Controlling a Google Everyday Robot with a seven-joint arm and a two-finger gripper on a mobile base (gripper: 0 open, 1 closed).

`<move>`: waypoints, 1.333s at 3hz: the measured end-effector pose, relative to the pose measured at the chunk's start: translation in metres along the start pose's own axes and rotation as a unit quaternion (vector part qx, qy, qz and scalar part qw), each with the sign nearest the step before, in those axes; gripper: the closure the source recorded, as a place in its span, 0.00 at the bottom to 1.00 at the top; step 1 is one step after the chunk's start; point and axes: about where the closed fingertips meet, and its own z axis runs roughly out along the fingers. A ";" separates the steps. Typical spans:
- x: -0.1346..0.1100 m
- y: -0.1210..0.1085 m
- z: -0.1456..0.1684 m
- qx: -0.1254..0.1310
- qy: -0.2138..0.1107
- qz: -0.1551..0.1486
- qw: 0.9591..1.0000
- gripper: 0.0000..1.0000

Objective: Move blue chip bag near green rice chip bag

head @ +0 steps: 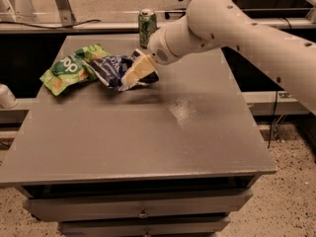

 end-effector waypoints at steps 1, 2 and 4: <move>0.008 0.001 -0.043 0.007 -0.007 -0.005 1.000 0.00; 0.025 -0.014 -0.111 0.024 -0.014 -0.017 0.999 0.00; 0.077 -0.039 -0.247 0.076 -0.034 0.006 0.996 0.00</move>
Offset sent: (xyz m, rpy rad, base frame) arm -0.0615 -0.1964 0.0924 -0.0009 -0.1279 -0.0288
